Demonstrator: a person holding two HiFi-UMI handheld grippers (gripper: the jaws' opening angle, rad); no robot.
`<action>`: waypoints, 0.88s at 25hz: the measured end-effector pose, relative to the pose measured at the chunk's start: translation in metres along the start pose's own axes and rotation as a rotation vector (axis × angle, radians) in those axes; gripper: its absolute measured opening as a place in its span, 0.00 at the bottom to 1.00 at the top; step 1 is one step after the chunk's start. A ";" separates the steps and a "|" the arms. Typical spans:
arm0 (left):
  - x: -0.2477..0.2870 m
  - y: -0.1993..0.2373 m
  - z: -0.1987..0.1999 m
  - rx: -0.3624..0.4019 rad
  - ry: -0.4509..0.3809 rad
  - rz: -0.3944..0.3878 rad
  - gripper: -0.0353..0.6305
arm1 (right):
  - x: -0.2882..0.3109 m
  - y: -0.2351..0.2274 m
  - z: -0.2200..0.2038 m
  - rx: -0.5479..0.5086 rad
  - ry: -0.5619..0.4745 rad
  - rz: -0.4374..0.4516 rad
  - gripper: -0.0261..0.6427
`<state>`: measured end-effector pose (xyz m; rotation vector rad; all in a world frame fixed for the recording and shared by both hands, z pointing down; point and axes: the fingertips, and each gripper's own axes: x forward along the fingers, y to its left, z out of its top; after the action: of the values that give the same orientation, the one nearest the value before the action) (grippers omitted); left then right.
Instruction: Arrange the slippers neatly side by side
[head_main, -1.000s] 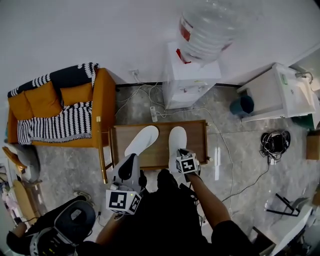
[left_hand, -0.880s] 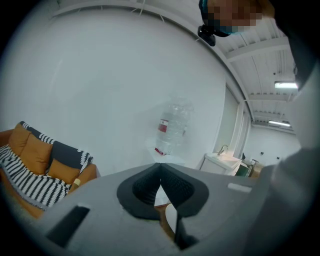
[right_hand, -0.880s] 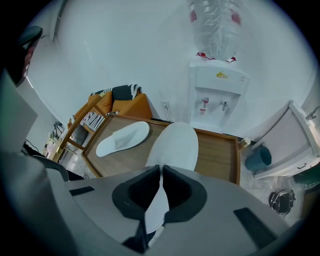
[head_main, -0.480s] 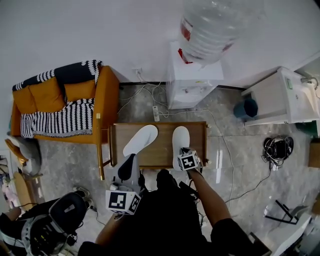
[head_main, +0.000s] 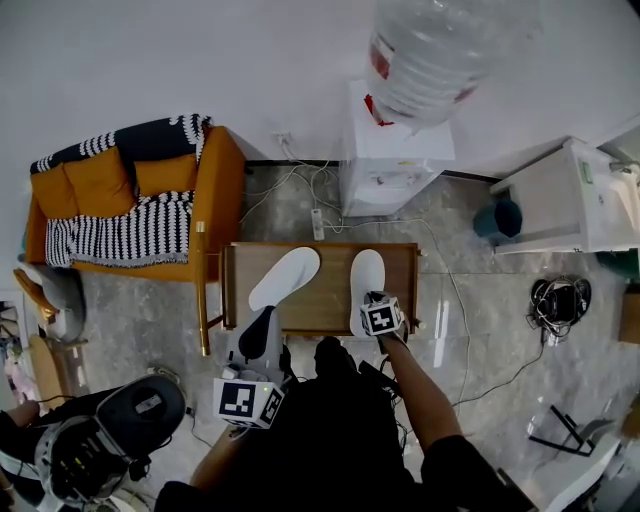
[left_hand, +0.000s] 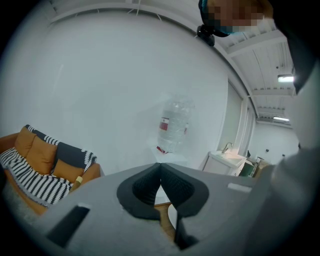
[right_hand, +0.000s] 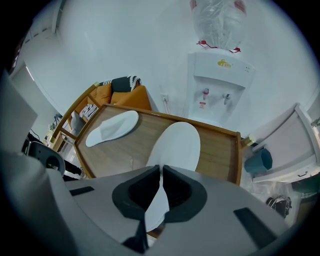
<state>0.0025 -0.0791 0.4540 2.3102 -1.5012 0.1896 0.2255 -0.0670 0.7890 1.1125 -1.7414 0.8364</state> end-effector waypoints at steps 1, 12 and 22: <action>0.001 0.001 0.000 -0.001 0.001 -0.001 0.07 | 0.002 0.000 0.001 0.001 0.003 -0.001 0.08; -0.004 -0.004 -0.002 -0.002 0.001 0.006 0.07 | 0.006 -0.008 -0.012 0.028 0.004 0.004 0.16; -0.013 0.001 0.000 -0.008 -0.013 -0.018 0.07 | -0.028 0.002 0.004 0.128 -0.080 -0.018 0.23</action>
<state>-0.0038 -0.0687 0.4502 2.3223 -1.4846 0.1637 0.2285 -0.0608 0.7617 1.2596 -1.7604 0.9139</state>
